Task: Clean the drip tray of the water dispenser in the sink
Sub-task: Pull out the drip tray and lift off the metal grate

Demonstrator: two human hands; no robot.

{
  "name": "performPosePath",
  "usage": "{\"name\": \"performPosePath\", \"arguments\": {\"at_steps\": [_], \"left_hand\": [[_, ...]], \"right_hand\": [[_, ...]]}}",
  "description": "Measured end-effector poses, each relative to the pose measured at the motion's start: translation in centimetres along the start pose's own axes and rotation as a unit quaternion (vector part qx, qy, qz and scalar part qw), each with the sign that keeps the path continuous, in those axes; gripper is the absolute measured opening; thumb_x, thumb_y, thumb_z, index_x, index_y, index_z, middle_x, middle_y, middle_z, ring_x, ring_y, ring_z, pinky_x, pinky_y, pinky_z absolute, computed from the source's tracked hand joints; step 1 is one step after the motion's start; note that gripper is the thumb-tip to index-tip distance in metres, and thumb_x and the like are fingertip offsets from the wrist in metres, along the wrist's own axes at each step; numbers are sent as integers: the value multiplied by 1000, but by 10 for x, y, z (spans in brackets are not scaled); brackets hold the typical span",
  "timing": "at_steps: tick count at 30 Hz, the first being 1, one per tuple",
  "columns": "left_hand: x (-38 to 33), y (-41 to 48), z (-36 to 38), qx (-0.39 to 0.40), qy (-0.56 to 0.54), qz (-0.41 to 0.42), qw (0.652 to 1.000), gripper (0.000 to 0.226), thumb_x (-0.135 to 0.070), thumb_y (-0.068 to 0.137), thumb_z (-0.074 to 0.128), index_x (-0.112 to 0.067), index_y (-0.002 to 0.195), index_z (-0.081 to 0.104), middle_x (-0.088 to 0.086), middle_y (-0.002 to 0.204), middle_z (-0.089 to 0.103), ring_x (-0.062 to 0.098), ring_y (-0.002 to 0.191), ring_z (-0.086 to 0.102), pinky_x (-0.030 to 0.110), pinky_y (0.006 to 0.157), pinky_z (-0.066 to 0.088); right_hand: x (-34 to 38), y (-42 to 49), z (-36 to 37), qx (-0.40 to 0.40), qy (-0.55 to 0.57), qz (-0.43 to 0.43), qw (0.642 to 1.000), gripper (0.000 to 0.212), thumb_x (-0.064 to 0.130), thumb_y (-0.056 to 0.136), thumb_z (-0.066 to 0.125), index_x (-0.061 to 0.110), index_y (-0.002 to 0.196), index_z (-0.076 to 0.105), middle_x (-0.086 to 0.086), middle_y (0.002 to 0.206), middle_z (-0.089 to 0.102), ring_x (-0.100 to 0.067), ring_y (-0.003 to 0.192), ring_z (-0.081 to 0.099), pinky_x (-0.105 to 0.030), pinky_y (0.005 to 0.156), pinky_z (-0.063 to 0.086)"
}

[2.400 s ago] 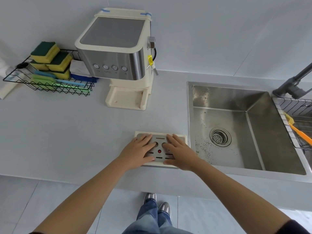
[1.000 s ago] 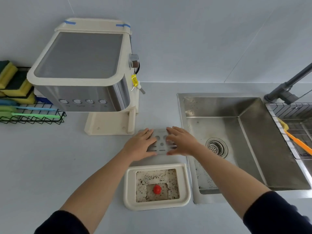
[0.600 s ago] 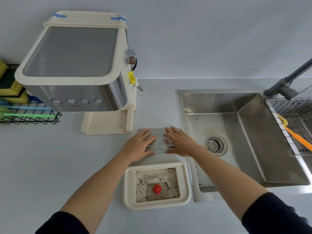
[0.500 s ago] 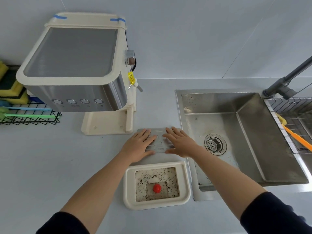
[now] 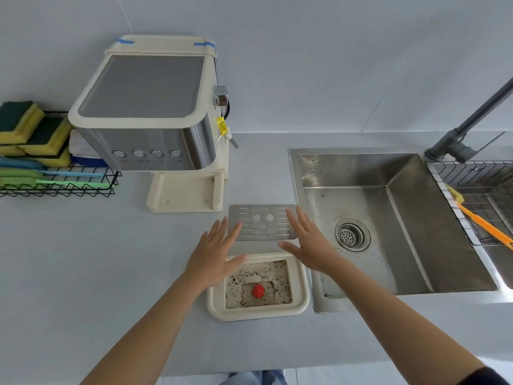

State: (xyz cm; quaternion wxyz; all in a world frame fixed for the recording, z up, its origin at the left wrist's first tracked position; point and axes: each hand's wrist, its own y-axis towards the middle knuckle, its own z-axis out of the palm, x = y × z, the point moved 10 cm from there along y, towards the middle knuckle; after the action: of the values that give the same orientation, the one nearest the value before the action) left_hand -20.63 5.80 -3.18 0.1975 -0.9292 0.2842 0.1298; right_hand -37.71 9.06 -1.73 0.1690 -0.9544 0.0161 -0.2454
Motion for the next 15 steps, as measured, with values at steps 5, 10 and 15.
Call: {"name": "performPosePath", "arguments": {"at_steps": [5, 10, 15], "left_hand": [[12, -46, 10, -20, -92, -65, 993, 102, -61, 78, 51, -24, 141, -20, 3, 154, -20, 16, 142, -15, 36, 116, 1], [18, -80, 33, -4, -171, -124, 977, 127, -62, 60, 70, -25, 142, -20, 4, 154, -23, 18, 144, -7, 38, 116, 17], [11, -88, 46, -10, -195, -121, 973, 137, -55, 57, 77, -24, 136, -30, 4, 154, -21, 16, 144, -7, 32, 116, 16]], "right_hand": [[0, -39, 27, 33, 25, 12, 999, 100, 57, 81, 51, 24, 142, -20, -2, 152, -28, -19, 143, -16, -42, 116, 5], [0, -65, 58, 62, 46, 24, 997, 115, 59, 73, 60, 19, 142, -22, -4, 152, -29, -20, 143, -15, -43, 116, 11], [3, -75, 68, 42, 89, 39, 994, 128, 58, 67, 68, 13, 140, -27, -7, 152, -29, -20, 142, -17, -41, 115, 12]]}}
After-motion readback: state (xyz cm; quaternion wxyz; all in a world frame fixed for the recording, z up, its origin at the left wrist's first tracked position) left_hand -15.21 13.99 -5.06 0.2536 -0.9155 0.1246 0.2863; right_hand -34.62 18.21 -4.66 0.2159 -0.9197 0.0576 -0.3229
